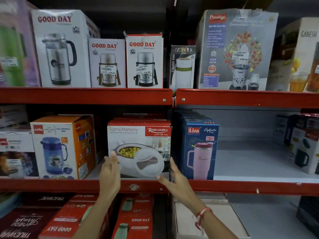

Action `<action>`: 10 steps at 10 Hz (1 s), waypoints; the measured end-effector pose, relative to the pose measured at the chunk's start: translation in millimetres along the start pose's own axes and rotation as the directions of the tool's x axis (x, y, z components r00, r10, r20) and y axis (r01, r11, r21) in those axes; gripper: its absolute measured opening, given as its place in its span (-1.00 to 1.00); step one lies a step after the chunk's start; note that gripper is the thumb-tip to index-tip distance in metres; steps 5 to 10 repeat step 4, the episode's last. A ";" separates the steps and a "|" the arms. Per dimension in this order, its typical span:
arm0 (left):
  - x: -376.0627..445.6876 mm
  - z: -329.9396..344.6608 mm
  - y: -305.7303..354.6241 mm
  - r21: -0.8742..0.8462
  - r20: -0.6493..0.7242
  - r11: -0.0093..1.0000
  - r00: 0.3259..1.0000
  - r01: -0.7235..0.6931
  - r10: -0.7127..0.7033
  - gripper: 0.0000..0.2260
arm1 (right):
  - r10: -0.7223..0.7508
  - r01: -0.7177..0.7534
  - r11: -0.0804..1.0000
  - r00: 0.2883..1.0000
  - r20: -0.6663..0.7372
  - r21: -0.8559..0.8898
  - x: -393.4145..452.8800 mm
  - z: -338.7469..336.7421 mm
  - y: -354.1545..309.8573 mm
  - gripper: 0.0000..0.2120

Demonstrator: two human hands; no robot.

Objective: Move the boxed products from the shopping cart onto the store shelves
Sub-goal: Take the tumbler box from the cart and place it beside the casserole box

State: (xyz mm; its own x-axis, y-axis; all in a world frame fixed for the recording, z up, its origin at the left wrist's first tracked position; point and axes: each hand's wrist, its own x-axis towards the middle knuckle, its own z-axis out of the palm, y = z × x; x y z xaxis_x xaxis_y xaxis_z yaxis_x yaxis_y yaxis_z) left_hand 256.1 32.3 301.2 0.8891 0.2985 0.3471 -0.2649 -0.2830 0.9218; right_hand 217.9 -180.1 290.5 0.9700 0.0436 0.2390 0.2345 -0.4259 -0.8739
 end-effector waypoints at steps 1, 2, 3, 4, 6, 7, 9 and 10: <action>4.3 -0.5 -3.9 0.040 -0.006 0.999 1.000 0.001 -0.001 -0.11 | 0.009 -0.009 1.000 1.000 0.005 -0.012 -0.6 -0.6 0.3 -0.03; 2.5 0.0 -2.4 0.042 -0.012 0.999 1.000 0.002 -0.001 -0.13 | 0.021 -0.019 0.999 0.998 0.051 -0.041 1.1 -3.7 0.6 -0.08; 0.4 2.1 2.5 0.027 -0.031 1.000 1.000 -0.004 0.004 -0.23 | 0.039 -0.031 0.998 0.990 0.138 -0.055 4.7 -8.4 1.6 -0.11; -6.1 5.9 7.5 0.050 -0.054 0.999 0.999 -0.004 0.007 -0.27 | -0.019 0.024 0.997 0.998 0.068 -0.073 1.4 -13.8 -3.1 -0.18; -6.1 5.9 7.5 0.050 -0.054 0.999 0.999 -0.004 0.007 -0.27 | -0.019 0.024 0.997 0.998 0.068 -0.073 1.4 -13.8 -3.1 -0.18; -6.1 5.9 7.5 0.050 -0.054 0.999 0.999 -0.004 0.007 -0.27 | -0.019 0.024 0.997 0.998 0.068 -0.073 1.4 -13.8 -3.1 -0.18; -6.1 5.9 7.5 0.050 -0.054 0.999 0.999 -0.004 0.007 -0.27 | -0.019 0.024 0.997 0.998 0.068 -0.073 1.4 -13.8 -3.1 -0.18; -6.1 5.9 7.5 0.050 -0.054 0.999 0.999 -0.004 0.007 -0.27 | -0.019 0.024 0.997 0.998 0.068 -0.073 1.4 -13.8 -3.1 -0.18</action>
